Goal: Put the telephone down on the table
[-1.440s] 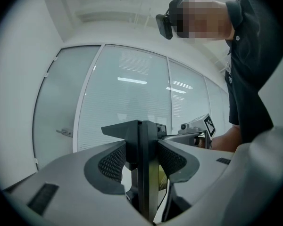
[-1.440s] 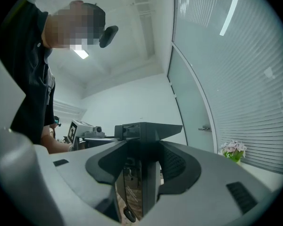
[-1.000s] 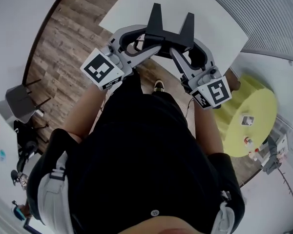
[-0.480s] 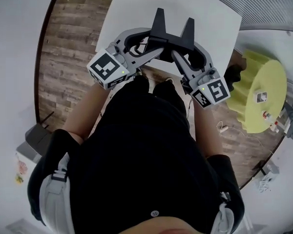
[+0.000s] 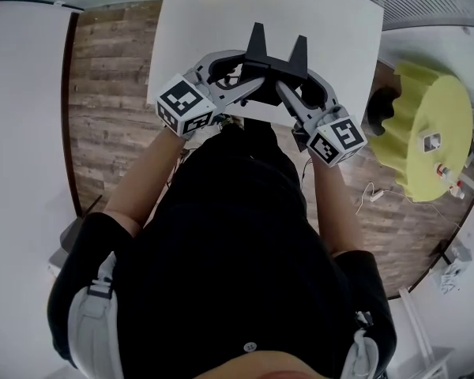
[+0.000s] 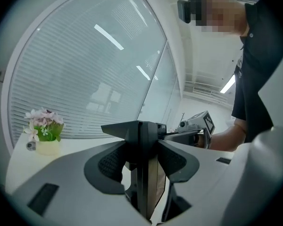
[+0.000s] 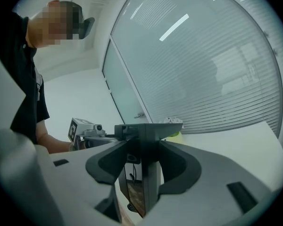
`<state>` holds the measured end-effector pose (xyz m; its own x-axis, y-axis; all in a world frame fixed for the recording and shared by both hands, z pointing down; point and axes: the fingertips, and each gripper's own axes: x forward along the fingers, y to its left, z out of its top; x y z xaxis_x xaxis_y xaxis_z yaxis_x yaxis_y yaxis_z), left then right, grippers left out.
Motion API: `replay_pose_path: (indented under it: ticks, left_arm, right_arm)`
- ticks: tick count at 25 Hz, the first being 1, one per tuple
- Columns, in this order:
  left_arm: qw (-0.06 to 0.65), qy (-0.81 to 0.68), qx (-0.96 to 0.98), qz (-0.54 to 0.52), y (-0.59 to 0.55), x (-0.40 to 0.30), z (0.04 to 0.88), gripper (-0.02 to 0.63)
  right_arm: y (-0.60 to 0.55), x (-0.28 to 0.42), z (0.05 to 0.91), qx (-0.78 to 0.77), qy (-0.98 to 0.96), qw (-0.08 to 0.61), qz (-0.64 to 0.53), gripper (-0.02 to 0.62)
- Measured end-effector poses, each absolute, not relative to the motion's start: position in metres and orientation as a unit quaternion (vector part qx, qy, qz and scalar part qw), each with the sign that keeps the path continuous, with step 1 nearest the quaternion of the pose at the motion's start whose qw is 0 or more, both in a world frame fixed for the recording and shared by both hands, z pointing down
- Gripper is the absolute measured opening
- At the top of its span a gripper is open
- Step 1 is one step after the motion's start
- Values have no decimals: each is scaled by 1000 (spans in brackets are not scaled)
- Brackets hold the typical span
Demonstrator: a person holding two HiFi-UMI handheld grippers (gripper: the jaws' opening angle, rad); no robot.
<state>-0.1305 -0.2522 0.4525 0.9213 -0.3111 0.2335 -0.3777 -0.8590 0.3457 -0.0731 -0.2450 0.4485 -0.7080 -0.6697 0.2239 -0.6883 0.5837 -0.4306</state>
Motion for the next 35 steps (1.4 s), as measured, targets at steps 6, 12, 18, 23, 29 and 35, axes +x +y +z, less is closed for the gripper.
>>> replay_pose_path:
  ticks: [6, 12, 18, 23, 29, 35]
  left_arm:
    - [235, -175, 951, 103, -276, -112, 490, 216]
    - [264, -173, 941, 120, -300, -96, 526, 217]
    - [285, -172, 934, 131, -323, -87, 557, 216]
    - [305, -170, 927, 138, -342, -80, 581, 218]
    - [327, -175, 917, 148, -357, -76, 608, 218]
    - [348, -181, 907, 152, -371, -72, 628, 218]
  right_arm:
    - [-269, -55, 486, 381, -878, 29, 288, 219]
    - [-294, -39, 522, 380, -868, 43, 318, 219]
    - [-317, -30, 553, 378, -859, 50, 342, 219]
    - [-336, -23, 576, 380, -849, 52, 363, 221]
    - [-351, -20, 603, 373, -842, 64, 383, 221]
    - [-366, -15, 623, 371, -833, 60, 406, 221]
